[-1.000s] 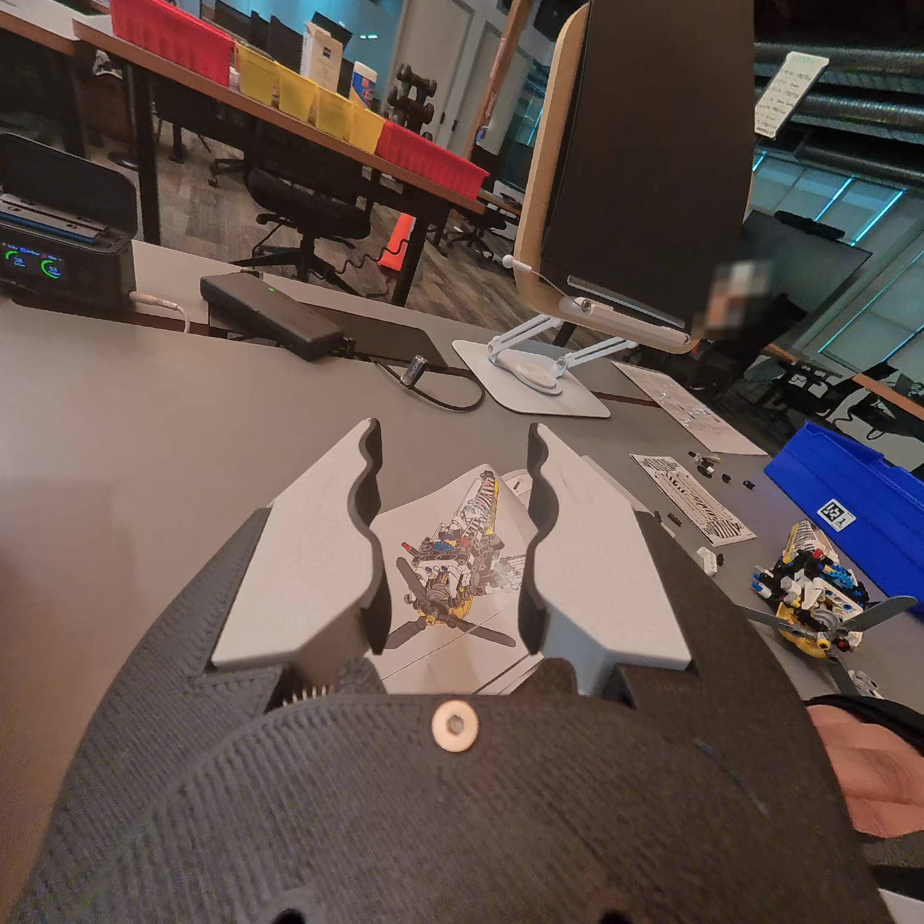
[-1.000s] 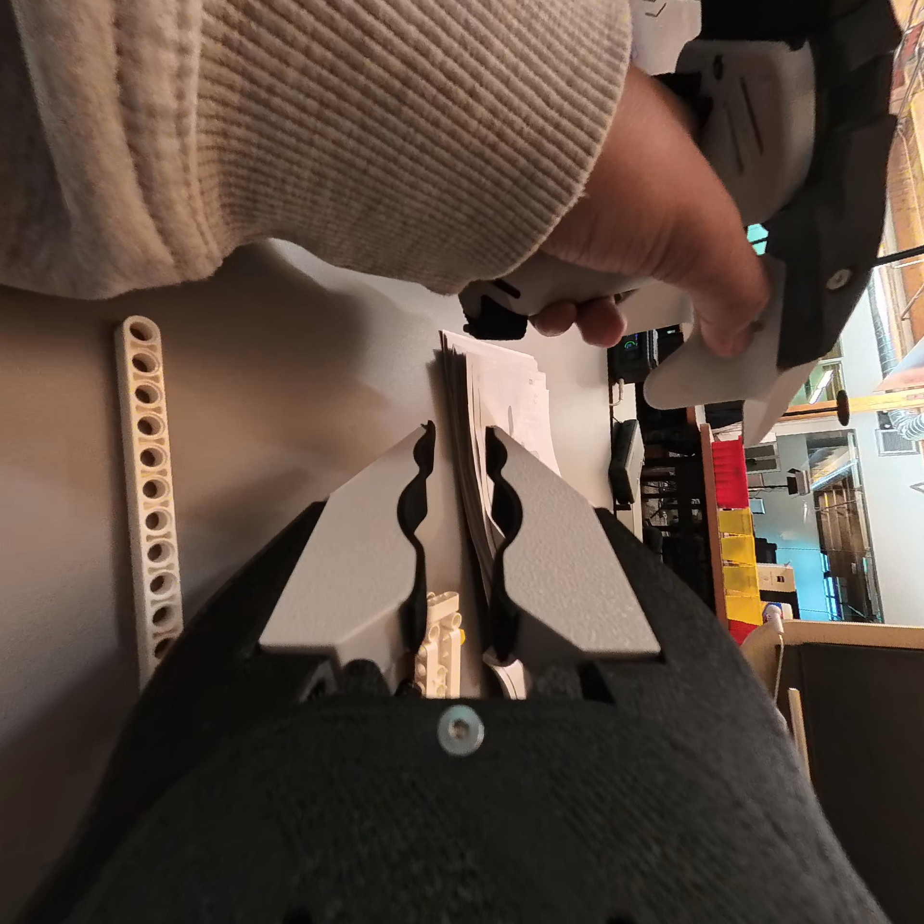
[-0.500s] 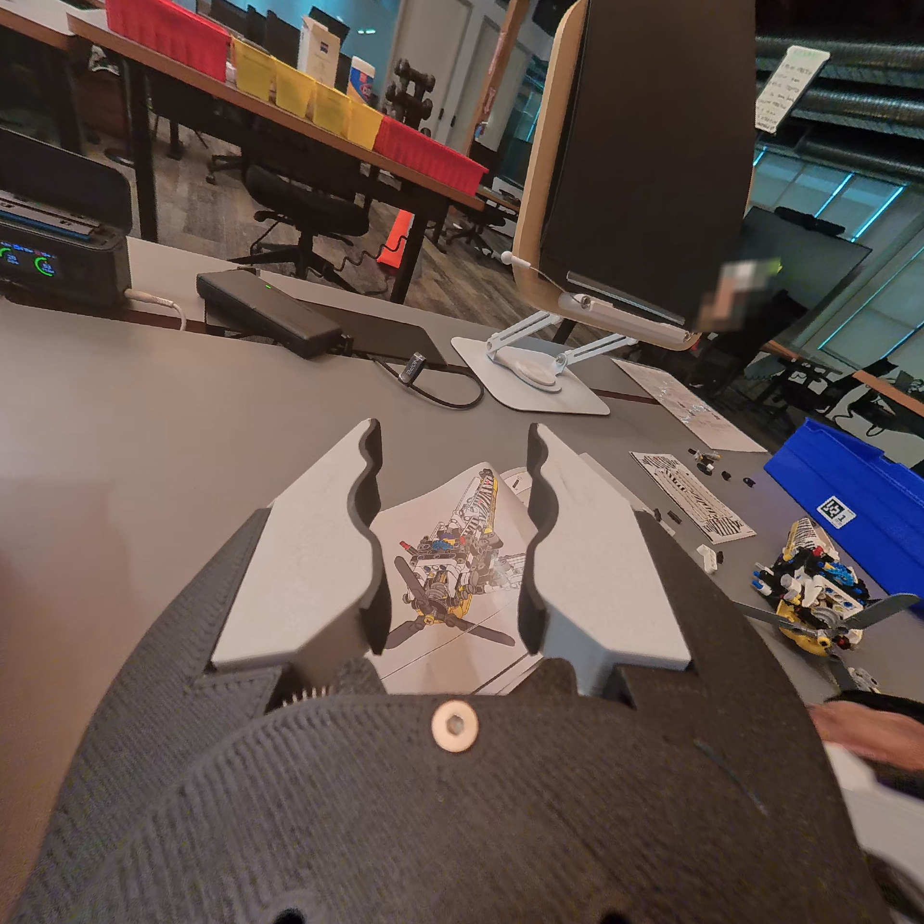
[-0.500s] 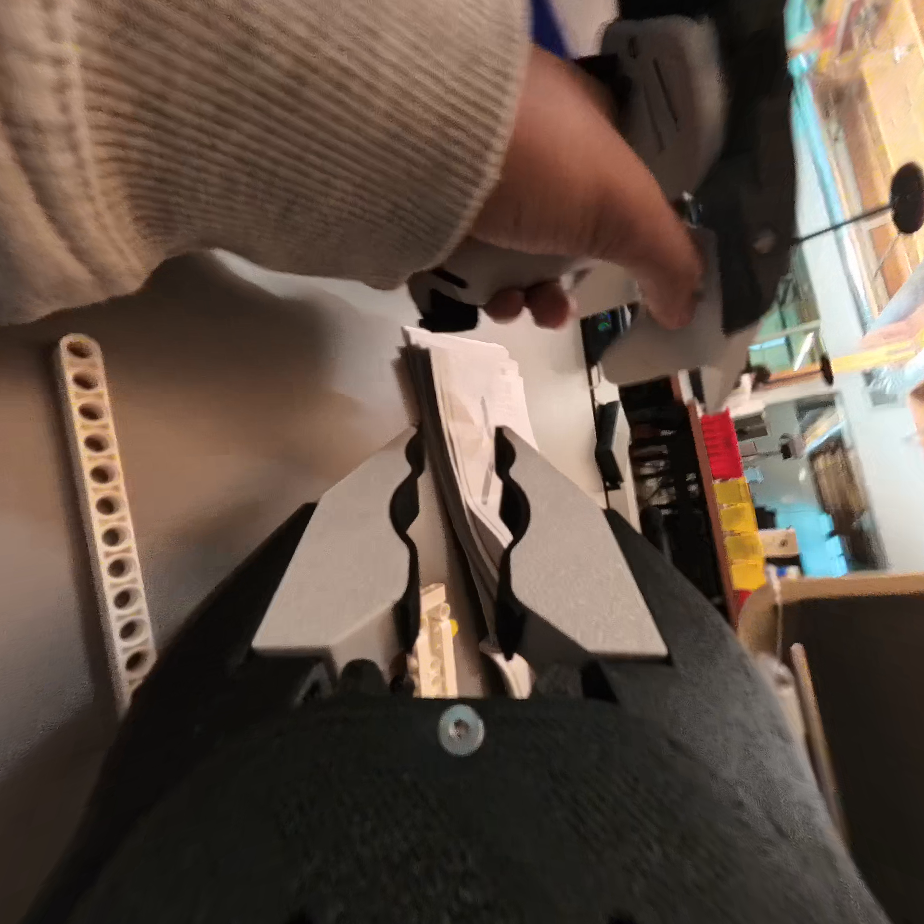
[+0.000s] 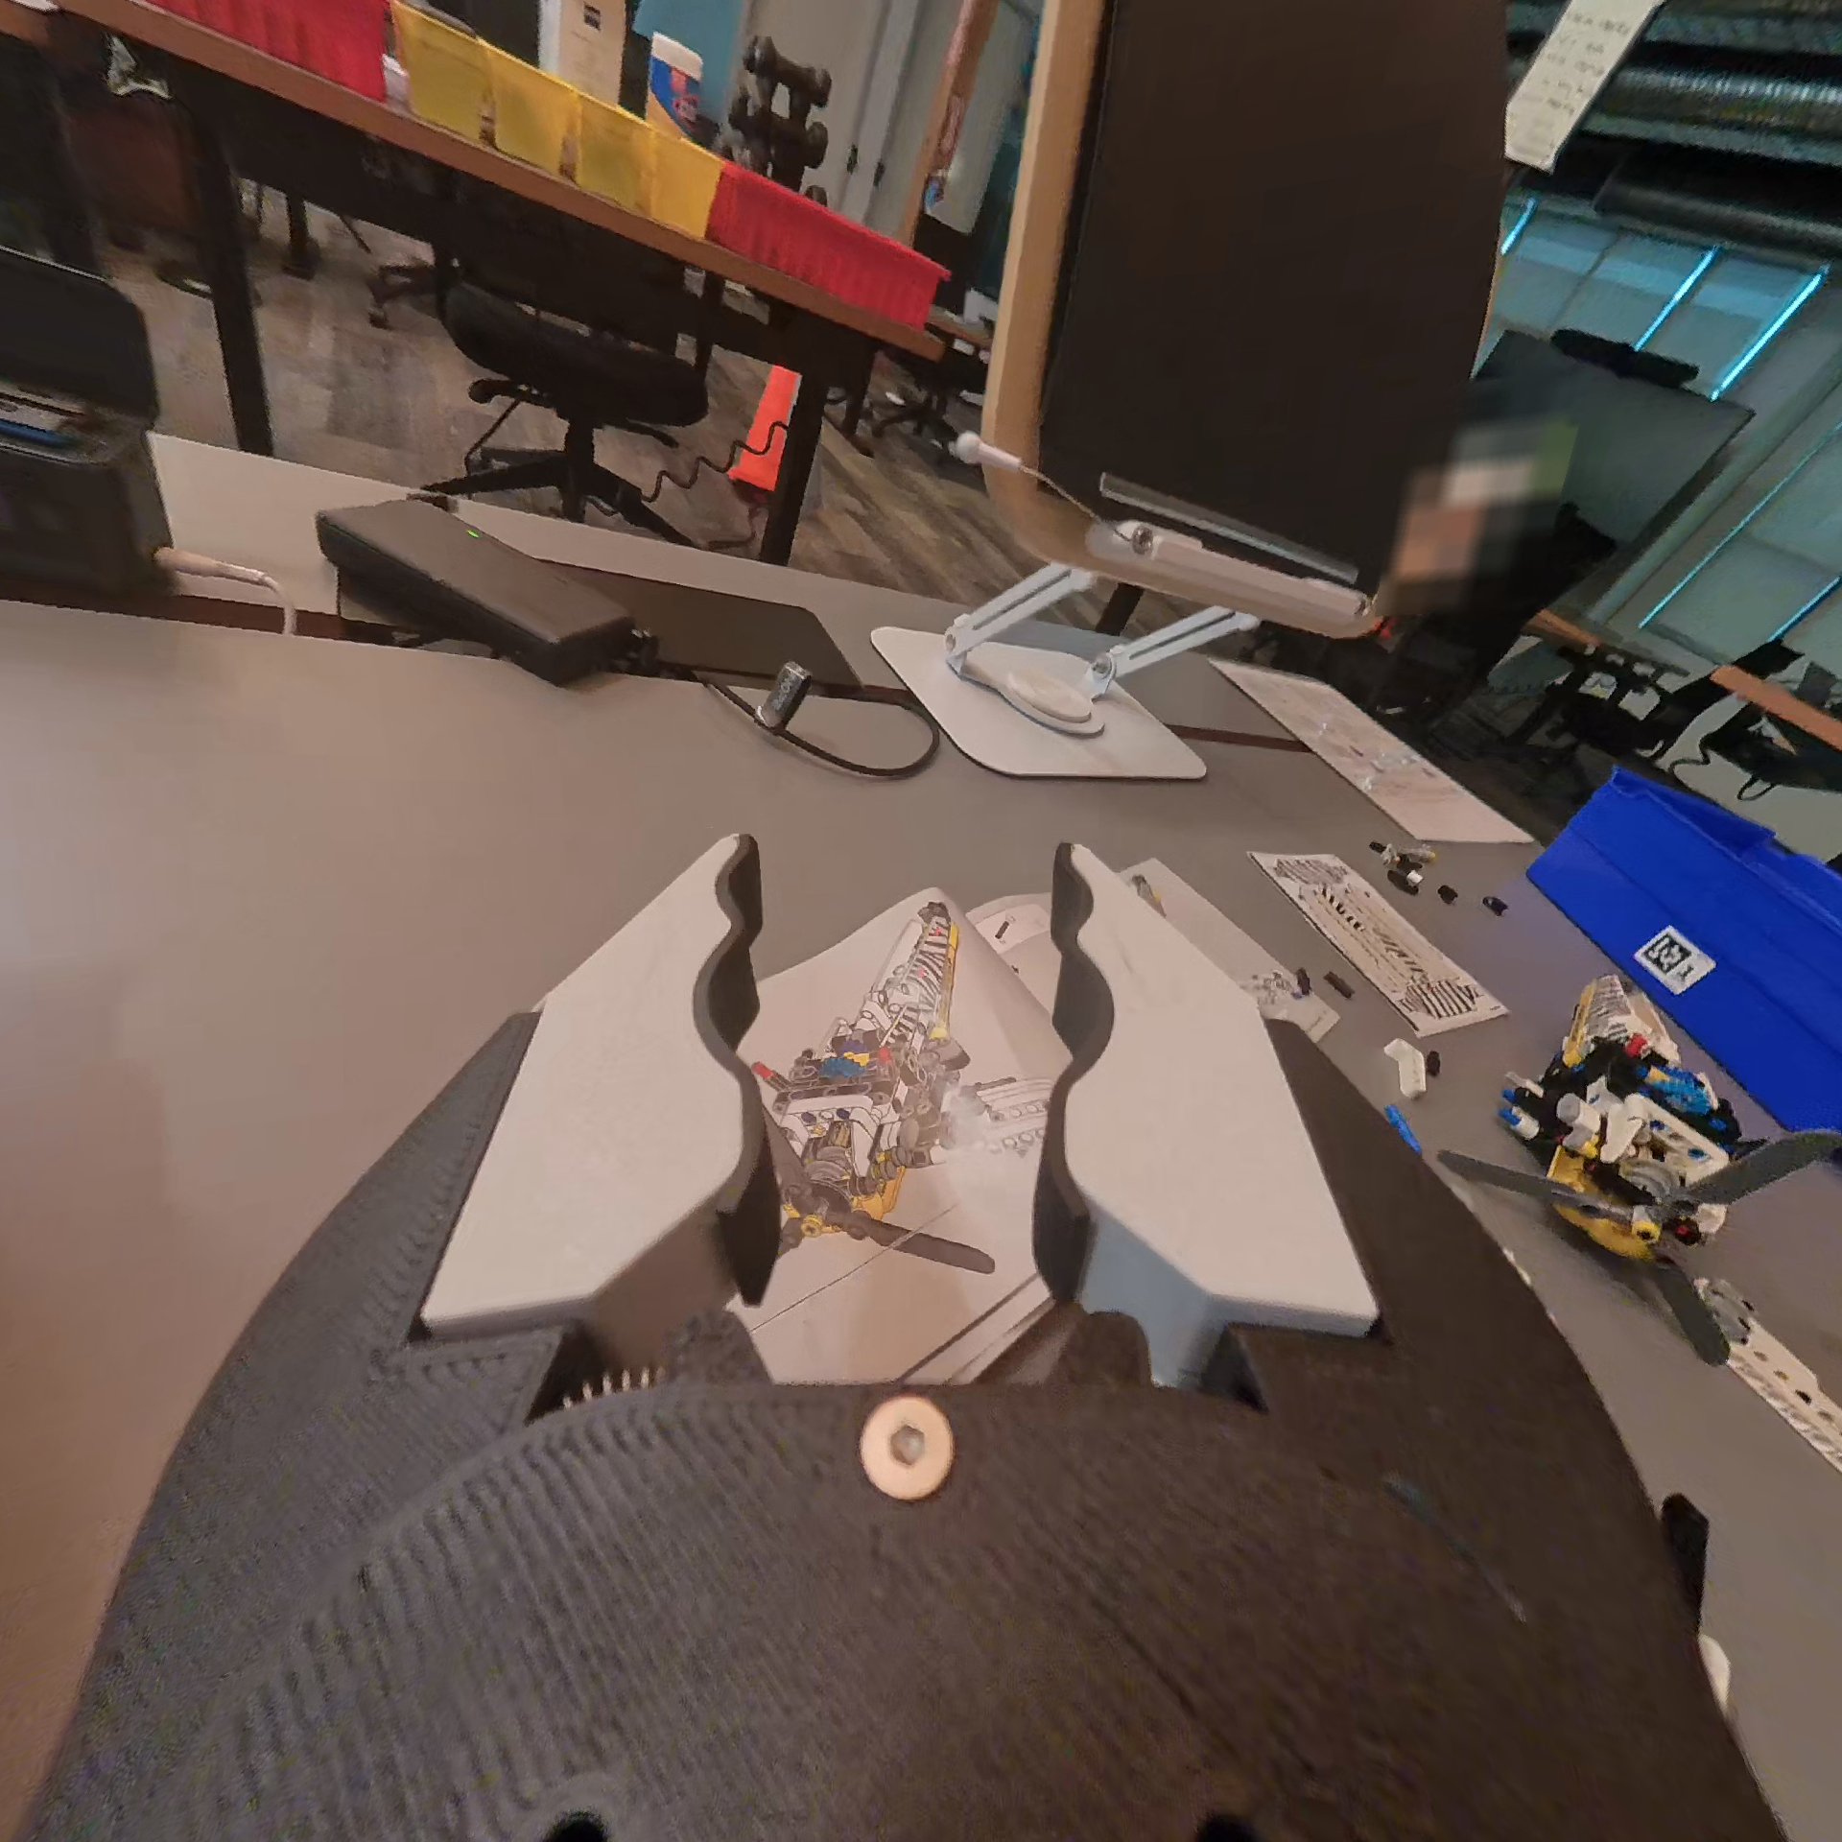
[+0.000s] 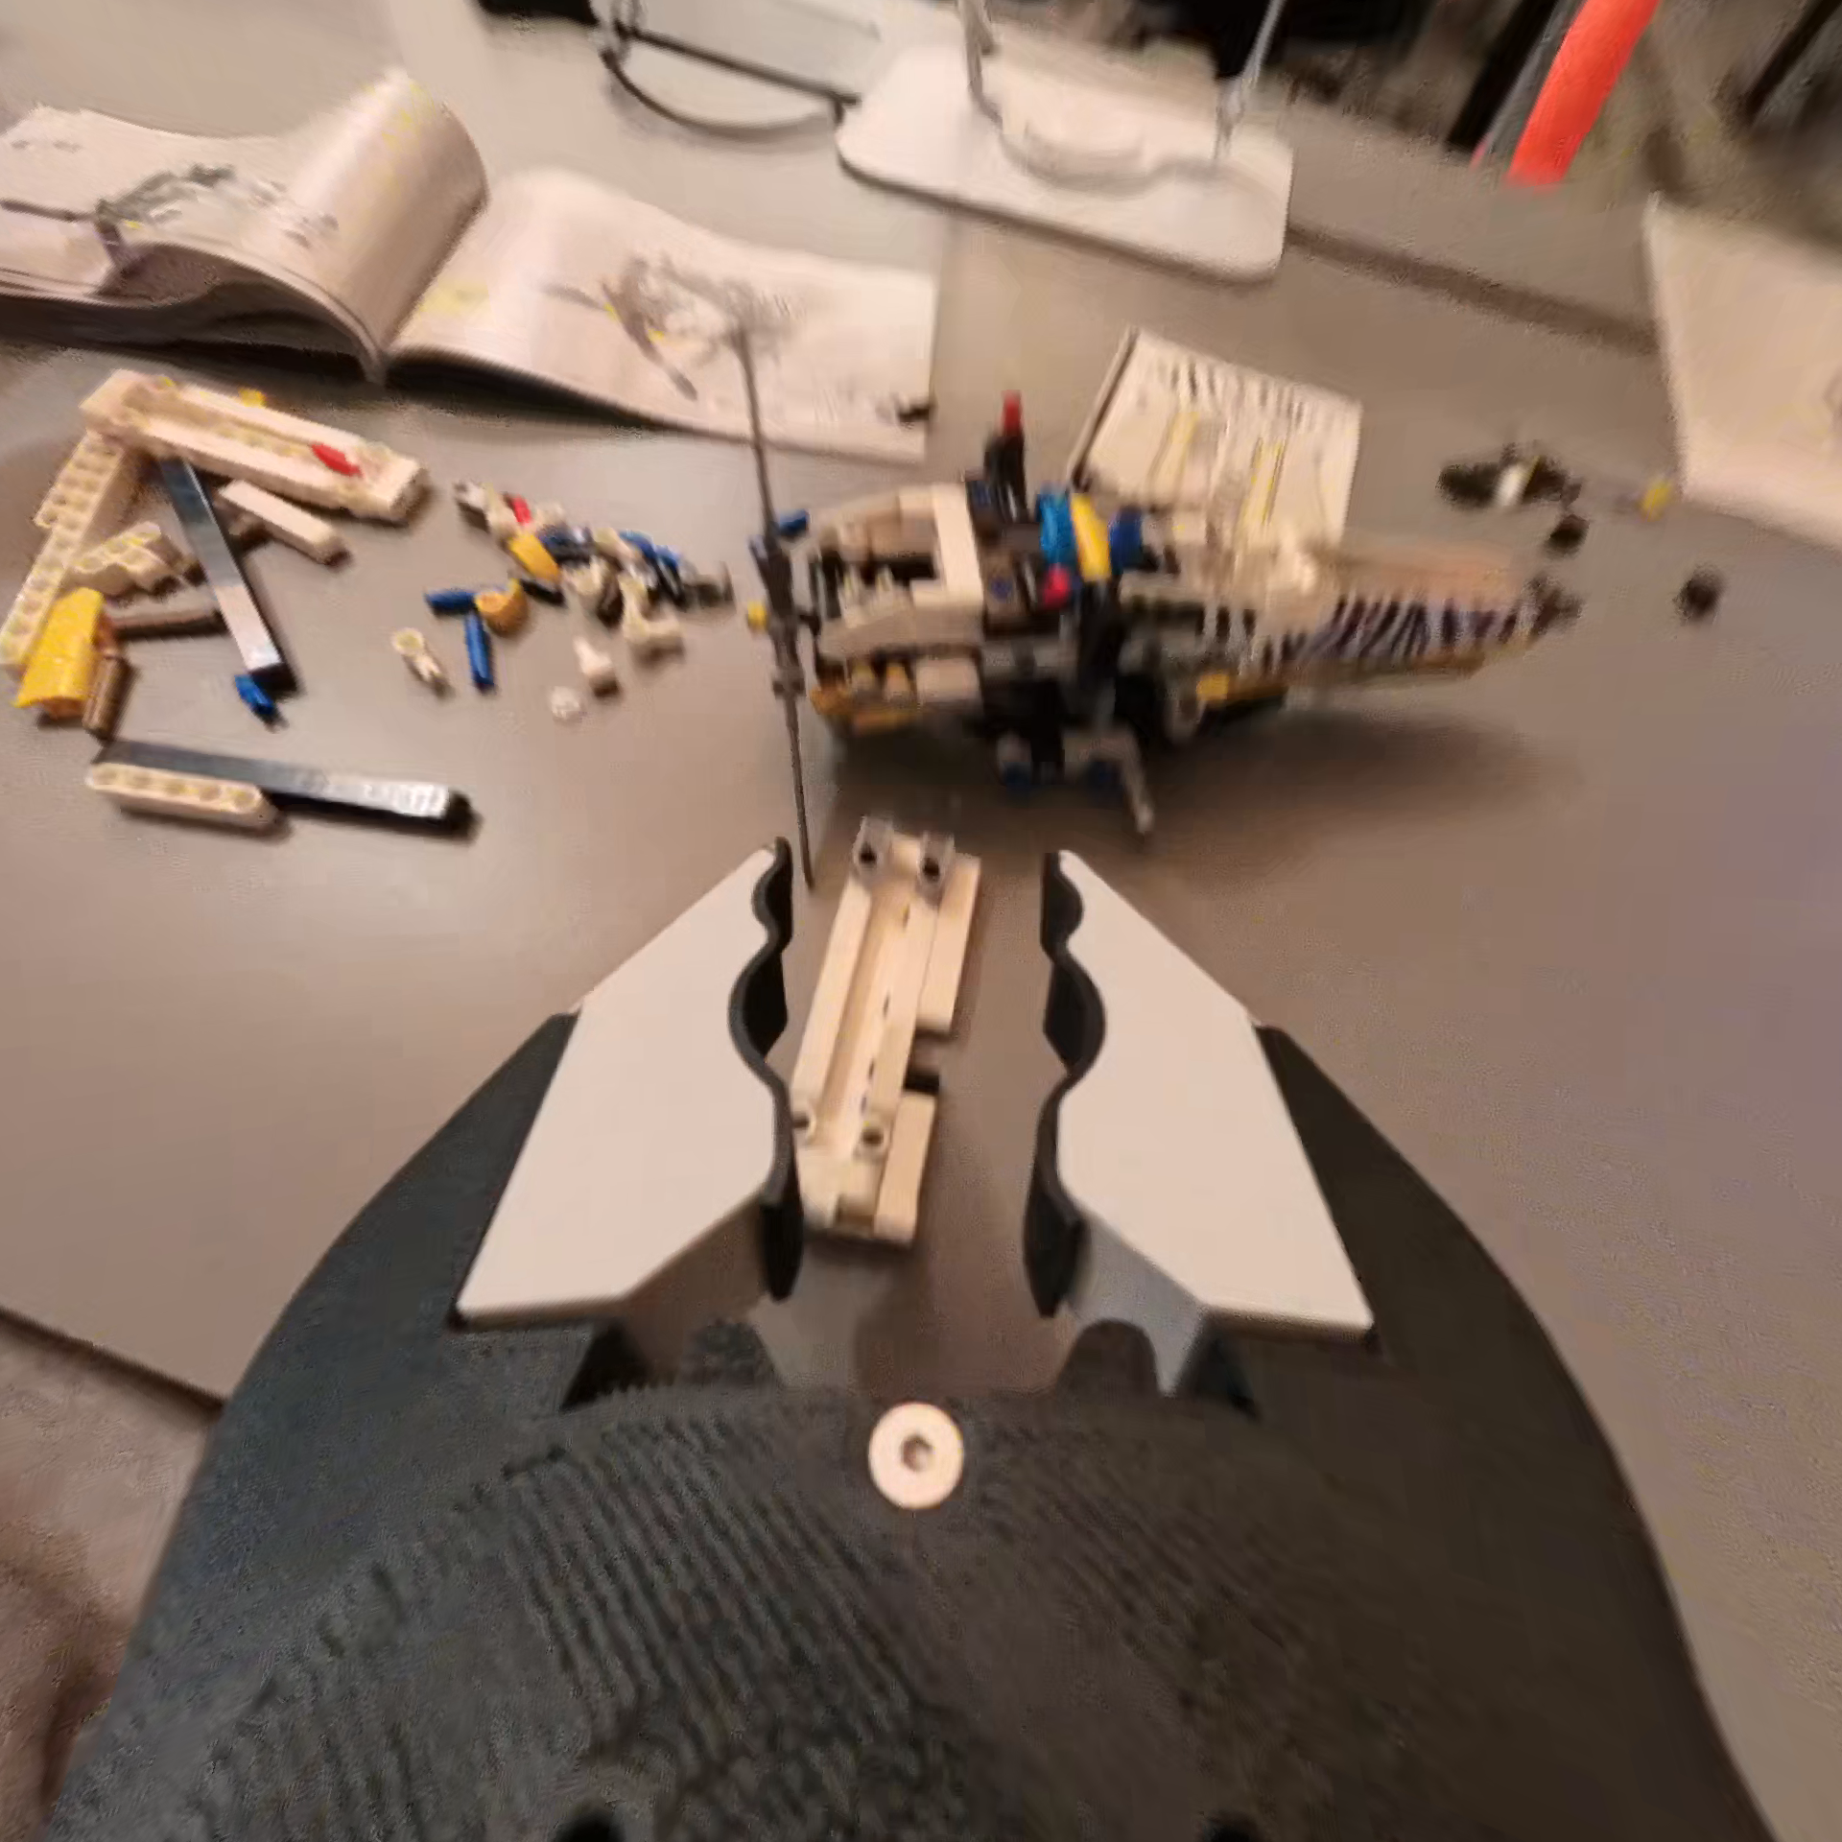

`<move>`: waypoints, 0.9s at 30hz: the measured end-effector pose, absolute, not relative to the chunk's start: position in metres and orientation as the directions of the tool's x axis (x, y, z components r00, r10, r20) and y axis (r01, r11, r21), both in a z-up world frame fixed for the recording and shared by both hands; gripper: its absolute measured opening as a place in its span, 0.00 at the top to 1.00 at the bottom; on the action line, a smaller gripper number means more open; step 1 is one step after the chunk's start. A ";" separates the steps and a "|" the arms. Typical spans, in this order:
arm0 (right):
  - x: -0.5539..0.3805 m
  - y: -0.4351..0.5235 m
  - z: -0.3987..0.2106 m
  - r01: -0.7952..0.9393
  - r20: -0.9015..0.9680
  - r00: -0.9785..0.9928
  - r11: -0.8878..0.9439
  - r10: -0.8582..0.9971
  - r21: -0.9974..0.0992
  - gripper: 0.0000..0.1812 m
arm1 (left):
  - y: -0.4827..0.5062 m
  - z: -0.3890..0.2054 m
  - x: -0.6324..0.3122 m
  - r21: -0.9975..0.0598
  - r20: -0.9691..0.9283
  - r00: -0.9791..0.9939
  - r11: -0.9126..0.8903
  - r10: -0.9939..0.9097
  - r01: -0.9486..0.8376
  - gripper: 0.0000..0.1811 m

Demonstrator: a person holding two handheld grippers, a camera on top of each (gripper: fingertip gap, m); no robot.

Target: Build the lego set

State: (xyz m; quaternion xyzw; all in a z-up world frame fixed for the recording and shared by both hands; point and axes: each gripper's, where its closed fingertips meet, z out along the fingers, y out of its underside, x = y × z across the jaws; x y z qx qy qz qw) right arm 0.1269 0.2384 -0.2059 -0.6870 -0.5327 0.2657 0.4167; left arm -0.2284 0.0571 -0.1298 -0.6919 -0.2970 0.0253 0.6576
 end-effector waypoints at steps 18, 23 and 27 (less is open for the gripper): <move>0.150 0.241 -0.092 -0.126 -0.781 -0.275 -0.827 0.560 -0.549 0.83 | 0.063 -0.135 -0.223 -0.931 0.331 0.831 0.008 0.448 0.366 0.69; 0.172 0.233 -0.042 -0.102 -0.715 -0.637 -0.951 0.288 -0.292 0.83 | 0.063 -0.134 -0.222 -0.929 0.339 0.831 0.016 0.440 0.370 0.69; 0.167 0.223 -0.032 -0.069 -0.694 -0.672 -0.955 0.259 -0.289 0.83 | 0.062 -0.133 -0.222 -0.928 0.344 0.831 0.023 0.438 0.372 0.69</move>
